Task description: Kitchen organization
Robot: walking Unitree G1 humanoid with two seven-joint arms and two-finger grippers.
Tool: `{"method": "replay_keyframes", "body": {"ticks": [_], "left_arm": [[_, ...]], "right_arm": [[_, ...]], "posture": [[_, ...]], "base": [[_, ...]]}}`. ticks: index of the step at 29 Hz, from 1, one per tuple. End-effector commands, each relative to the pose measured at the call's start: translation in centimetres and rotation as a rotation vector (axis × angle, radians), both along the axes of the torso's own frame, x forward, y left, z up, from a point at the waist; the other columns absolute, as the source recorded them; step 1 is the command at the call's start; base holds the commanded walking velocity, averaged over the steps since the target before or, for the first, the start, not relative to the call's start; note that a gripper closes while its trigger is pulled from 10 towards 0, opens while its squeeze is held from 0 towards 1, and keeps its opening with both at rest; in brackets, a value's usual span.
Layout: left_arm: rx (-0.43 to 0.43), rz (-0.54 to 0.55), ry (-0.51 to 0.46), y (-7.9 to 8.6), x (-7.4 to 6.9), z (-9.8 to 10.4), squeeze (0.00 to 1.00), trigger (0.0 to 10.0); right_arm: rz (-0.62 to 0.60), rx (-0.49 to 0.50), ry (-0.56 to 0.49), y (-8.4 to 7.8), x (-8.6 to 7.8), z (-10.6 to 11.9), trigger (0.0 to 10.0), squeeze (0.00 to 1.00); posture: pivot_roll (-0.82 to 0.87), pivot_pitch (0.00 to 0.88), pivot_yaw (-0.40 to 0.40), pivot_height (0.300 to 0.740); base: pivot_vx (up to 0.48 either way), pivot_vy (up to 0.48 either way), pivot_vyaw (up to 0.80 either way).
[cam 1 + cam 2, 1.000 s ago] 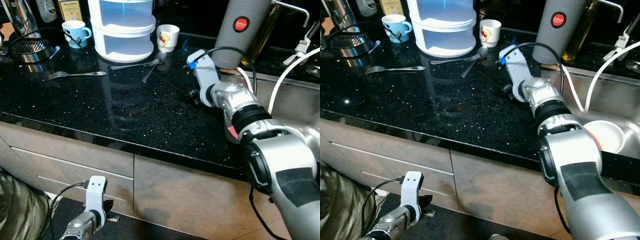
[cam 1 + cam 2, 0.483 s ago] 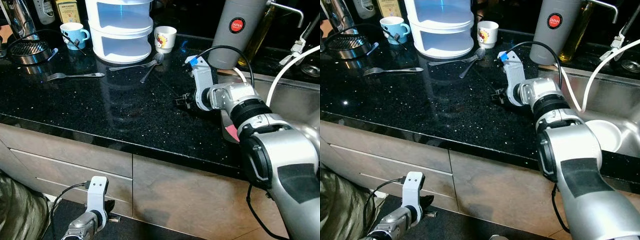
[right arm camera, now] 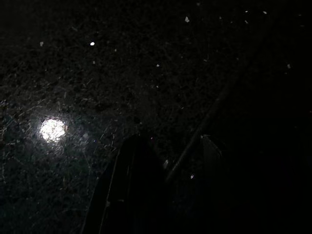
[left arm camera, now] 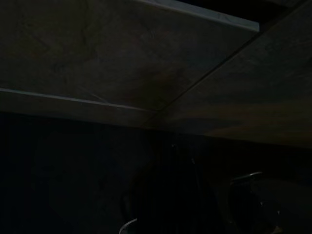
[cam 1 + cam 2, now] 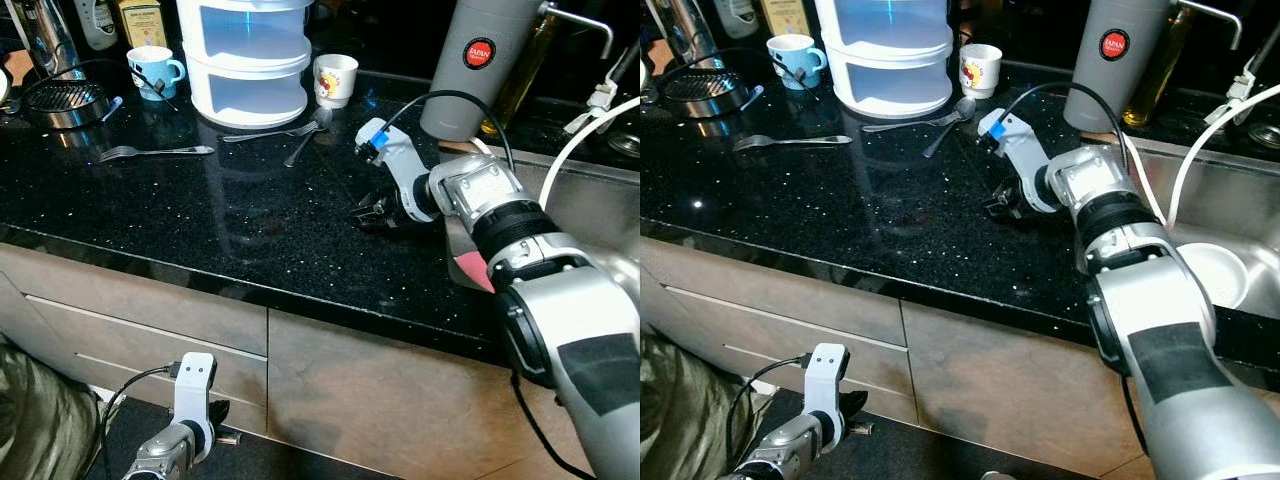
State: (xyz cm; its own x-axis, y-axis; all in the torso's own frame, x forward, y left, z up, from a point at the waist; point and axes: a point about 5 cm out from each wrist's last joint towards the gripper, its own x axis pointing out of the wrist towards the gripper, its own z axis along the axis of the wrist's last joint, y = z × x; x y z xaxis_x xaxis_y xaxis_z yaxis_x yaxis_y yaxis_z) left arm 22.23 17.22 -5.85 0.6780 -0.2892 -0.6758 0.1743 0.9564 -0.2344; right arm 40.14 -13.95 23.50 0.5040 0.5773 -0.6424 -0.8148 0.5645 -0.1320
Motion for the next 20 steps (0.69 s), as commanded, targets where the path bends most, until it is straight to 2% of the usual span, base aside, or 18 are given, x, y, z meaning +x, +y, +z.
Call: {"method": "replay_keyframes", "body": {"ticks": [1,8,12,18,20], "left_arm": [[0.002,-0.020,0.012,-0.3,-0.4,-0.3,0.00,10.0],[0.004,-0.019,0.017,-0.3,-0.5,-0.3,0.00,10.0],[0.009,-0.020,0.020,-0.2,-0.6,-0.4,0.00,10.0],[0.010,-0.025,0.021,-0.3,-0.5,-0.4,0.00,10.0],[0.009,-0.028,0.021,-0.3,-0.5,-0.4,0.00,10.0]], "right_arm": [[-0.019,-0.061,0.104,-1.1,-0.7,-2.8,10.0,0.00],[0.164,-0.098,0.108,-1.6,-1.7,-3.2,10.0,0.00],[0.293,-0.147,0.122,-2.0,-2.8,-3.8,10.0,0.00],[0.326,-0.160,0.117,-2.3,-3.2,-3.9,10.0,0.00],[0.303,-0.133,0.094,-2.2,-3.0,-3.5,10.0,0.00]], "posture": [[-0.02,0.025,-0.029,0.740],[-0.02,0.020,-0.029,0.740],[-0.02,0.016,-0.028,0.740],[-0.02,0.013,-0.026,0.740],[-0.02,0.012,-0.026,0.740]], "base": [[0.000,0.000,0.00],[0.000,0.000,0.00],[0.000,0.000,0.00],[0.000,0.000,0.00],[0.000,0.000,0.00]]}}
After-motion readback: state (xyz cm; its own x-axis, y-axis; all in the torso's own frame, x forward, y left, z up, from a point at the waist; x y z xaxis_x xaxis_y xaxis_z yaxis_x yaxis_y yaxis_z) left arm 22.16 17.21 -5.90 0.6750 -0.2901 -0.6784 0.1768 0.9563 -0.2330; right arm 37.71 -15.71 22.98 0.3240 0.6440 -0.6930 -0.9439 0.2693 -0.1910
